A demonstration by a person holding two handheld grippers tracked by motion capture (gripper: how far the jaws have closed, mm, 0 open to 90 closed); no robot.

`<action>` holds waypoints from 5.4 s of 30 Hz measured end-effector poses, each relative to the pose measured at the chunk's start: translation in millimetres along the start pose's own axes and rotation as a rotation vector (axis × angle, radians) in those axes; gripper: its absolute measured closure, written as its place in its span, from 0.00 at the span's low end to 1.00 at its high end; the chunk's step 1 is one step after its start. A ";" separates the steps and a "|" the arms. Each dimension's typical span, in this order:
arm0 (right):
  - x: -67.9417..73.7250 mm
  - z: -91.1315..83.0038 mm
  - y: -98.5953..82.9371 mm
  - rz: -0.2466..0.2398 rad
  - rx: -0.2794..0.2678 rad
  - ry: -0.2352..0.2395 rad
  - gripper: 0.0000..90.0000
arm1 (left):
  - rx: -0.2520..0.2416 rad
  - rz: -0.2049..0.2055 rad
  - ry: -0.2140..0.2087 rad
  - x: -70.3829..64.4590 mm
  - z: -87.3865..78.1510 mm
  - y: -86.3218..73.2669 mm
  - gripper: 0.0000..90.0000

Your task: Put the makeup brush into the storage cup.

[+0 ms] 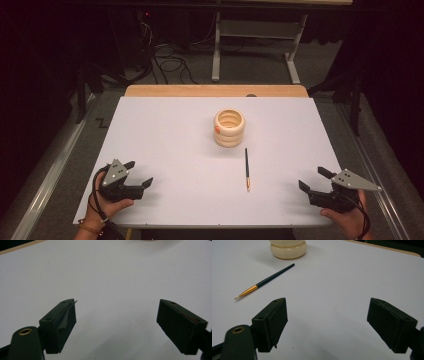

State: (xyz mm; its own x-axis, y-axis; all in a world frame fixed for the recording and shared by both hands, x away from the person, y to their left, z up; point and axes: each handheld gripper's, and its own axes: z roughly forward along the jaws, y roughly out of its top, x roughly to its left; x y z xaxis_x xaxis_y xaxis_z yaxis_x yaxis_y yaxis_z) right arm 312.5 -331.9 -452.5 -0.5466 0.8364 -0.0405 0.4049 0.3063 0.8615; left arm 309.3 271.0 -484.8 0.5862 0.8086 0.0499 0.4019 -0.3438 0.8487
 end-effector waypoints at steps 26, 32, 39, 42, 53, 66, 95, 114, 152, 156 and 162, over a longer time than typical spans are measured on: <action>14.6 10.7 53.9 -0.049 0.179 0.050 0.28 | 0.007 0.009 0.001 -2.2 0.2 -0.2 0.21; 27.0 23.9 66.8 -0.058 0.211 0.074 0.29 | 0.010 0.013 -0.006 -2.7 0.6 0.0 0.21; 46.8 46.2 78.7 -0.071 0.295 0.118 0.32 | 0.009 0.014 -0.012 -2.6 0.6 -0.1 0.22; 53.2 54.1 80.7 -0.083 0.317 0.133 0.32 | 0.007 0.014 -0.015 -2.7 0.3 -0.2 0.22; 84.4 91.0 87.0 -0.104 0.435 0.164 0.36 | 0.016 0.020 -0.027 -3.6 1.3 -0.6 0.22; 101.3 116.7 89.2 -0.080 0.590 0.215 0.42 | 0.025 0.024 -0.034 -4.3 2.5 -0.6 0.23; 100.0 146.8 94.7 -0.287 0.781 0.233 0.95 | 0.059 0.051 -0.057 -8.2 6.8 -0.7 0.24; 121.6 137.0 117.4 -0.542 0.772 0.266 0.95 | 0.128 0.244 -0.252 -58.2 49.0 51.8 0.28; 206.0 140.3 145.7 -0.723 0.724 0.591 0.95 | 0.147 0.437 -0.528 -126.4 97.5 79.5 0.84; 210.1 138.5 148.4 -0.726 0.707 0.596 0.95 | 0.155 0.452 -0.537 -124.9 96.2 81.0 0.85; 211.3 138.0 151.7 -0.729 0.691 0.610 0.95 | 0.143 0.450 -0.544 -124.9 94.5 81.4 0.88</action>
State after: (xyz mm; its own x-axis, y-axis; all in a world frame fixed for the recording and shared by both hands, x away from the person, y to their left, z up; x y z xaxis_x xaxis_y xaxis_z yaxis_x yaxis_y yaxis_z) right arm 359.6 -46.0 -400.2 -0.9980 0.0630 -0.0002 0.0606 0.9611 0.2694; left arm 335.3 96.9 -471.7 0.9691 0.2342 0.0778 0.1052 -0.6771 0.7283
